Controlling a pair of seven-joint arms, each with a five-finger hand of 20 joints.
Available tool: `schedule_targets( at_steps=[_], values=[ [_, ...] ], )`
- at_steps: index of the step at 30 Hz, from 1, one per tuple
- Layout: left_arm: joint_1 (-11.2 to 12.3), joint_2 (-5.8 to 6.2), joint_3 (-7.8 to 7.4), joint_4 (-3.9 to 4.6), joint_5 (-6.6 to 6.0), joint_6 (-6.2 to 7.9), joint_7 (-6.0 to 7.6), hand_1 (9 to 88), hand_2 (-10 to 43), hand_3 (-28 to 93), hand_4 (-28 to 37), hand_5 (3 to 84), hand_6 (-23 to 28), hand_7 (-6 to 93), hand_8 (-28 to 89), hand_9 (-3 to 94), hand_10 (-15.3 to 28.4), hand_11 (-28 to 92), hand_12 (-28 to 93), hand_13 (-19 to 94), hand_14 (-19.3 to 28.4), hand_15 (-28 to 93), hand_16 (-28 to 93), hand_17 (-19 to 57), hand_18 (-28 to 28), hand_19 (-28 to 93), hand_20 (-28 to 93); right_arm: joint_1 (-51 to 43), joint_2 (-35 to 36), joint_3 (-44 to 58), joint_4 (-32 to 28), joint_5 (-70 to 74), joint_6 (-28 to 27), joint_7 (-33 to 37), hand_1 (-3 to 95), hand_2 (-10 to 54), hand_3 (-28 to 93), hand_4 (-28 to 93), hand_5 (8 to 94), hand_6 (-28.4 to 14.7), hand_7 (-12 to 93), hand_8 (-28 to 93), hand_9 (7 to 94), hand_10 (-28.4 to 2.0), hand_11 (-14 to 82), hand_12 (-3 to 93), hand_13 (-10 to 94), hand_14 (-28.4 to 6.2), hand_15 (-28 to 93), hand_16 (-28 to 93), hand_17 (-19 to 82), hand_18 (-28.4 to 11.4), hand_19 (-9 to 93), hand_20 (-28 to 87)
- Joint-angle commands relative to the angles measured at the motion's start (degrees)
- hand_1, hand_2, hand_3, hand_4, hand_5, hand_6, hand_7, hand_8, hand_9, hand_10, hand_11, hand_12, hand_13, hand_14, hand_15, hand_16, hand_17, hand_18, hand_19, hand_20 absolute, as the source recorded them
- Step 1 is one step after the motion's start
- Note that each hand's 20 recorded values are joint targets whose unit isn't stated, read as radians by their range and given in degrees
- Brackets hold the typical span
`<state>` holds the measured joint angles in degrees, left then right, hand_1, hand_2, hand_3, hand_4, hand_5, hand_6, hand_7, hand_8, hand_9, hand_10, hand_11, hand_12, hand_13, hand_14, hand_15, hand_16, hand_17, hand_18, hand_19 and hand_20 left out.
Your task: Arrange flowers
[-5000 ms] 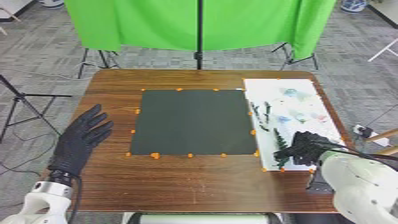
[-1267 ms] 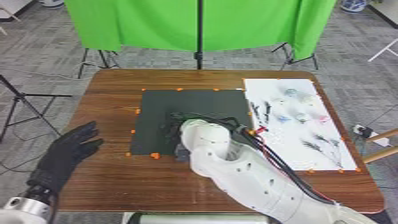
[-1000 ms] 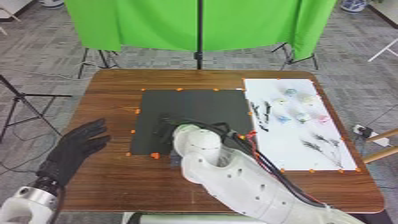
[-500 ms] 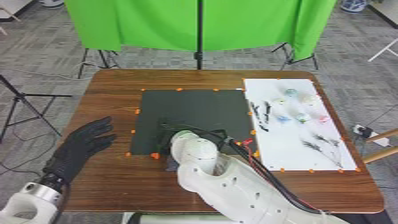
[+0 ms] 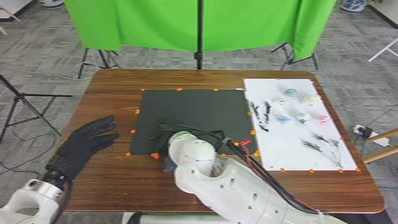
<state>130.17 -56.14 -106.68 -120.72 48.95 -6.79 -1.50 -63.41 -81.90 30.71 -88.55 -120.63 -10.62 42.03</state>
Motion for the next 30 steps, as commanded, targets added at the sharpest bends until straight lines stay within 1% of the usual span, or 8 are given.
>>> schedule_targets(
  at_steps=[1,9,12,15,20,27,28,30],
  values=[
    [0.2,0.00,0.52,0.64,-0.28,-0.74,-0.32,24.8,-2.5,70,-28.3,30.1,4.0,19.2,-10,26.0,11.2,20,15,22,14.9,36,-3,-8.3,22.1,52,1,-0.9,0.1,-0.8,1.2,-0.6,-2.1,0.3,34.8,-8.3,87,-22,78.6,-2.2,66,8,93.7,-6.6,53.4,30.0,94,-3.6,64,31,62,-18.3,93,58],
    [0.8,-0.51,0.06,0.44,-0.08,-0.74,-0.36,24.8,-2.6,70,-28.3,30.2,4.1,19.0,-10,26.0,11.3,20,15,22,15.0,36,-3,-8.3,22.1,52,1,-0.2,1.0,-1.0,-0.8,-2.3,-3.5,-0.4,31.8,-9.1,86,-23,77.9,-2.0,69,-2,93.7,-6.6,52.6,31.1,94,-3.5,64,32,62,-18.4,93,58],
    [1.1,-0.67,-0.05,0.30,-0.11,-0.48,-0.14,24.8,-2.5,70,-28.3,30.2,4.0,19.1,-10,26.0,11.3,20,15,22,15.0,36,-3,-8.3,22.0,52,1,0.1,1.2,-1.6,-1.3,-6.5,-3.5,-1.4,29.5,-9.5,85,-24,77.5,-2.0,72,-16,93.7,-6.7,51.1,33.0,93,-3.7,63,33,62,-18.2,93,58],
    [1.2,-0.59,-0.03,0.28,-0.25,-0.38,-0.47,24.8,-2.4,70,-28.3,30.2,4.1,19.1,-10,26.0,11.3,20,15,22,15.0,36,-3,-8.3,22.0,52,1,0.0,0.9,-0.8,-1.4,-6.9,-4.7,-2.1,28.4,-9.5,83,-25,77.0,-1.9,73,-17,93.7,-6.5,50.6,33.2,93,-3.8,63,33,62,-18.2,93,58],
    [0.6,-0.37,0.27,0.51,-0.15,-0.57,-0.89,24.8,-2.1,70,-28.3,30.2,4.0,19.4,-10,26.0,11.3,20,15,22,15.0,36,-3,-8.3,22.1,52,1,0.0,1.0,-0.4,-1.4,-8.0,-3.3,-2.7,25.3,-9.5,80,-28,76.3,-1.8,73,-18,93.6,-6.4,49.7,34.2,93,-3.8,63,33,61,-18.2,93,58],
    [1.5,-0.87,-0.13,0.20,0.06,-0.14,-0.02,24.7,-2.0,70,-28.3,30.2,4.0,19.2,-10,26.0,11.3,20,15,22,15.0,36,-3,-8.4,22.1,52,1,1.0,1.8,-0.3,-3.2,-9.5,-2.5,-3.2,20.8,-9.5,78,-28,75.2,-1.9,73,-18,93.0,-6.7,49.3,34.8,92,-4.1,63,33,60,-18.2,93,58],
    [1.4,-0.78,-0.06,0.26,-0.02,-0.19,-0.37,24.7,-1.9,70,-28.3,30.2,4.1,19.2,-10,26.0,11.3,20,15,22,15.0,36,-3,-8.4,22.1,52,1,0.8,2.2,-0.2,-3.7,-9.3,-1.6,-3.0,20.1,-9.5,78,-28,75.0,-2.0,73,-18,92.9,-6.7,49.2,34.8,92,-4.1,63,33,60,-18.1,93,58],
    [1.7,-0.94,-0.17,0.14,0.08,0.00,0.03,24.7,-1.9,70,-28.3,30.2,4.0,19.2,-10,26.0,11.3,20,15,22,15.0,36,-3,-8.4,22.1,52,1,1.1,2.0,0.3,-4.6,-9.4,-3.0,-3.0,15.9,-9.5,78,-27,74.7,-2.3,73,-18,92.8,-7.3,48.7,34.7,92,-4.4,63,33,60,-18.3,93,58]
  ],
)
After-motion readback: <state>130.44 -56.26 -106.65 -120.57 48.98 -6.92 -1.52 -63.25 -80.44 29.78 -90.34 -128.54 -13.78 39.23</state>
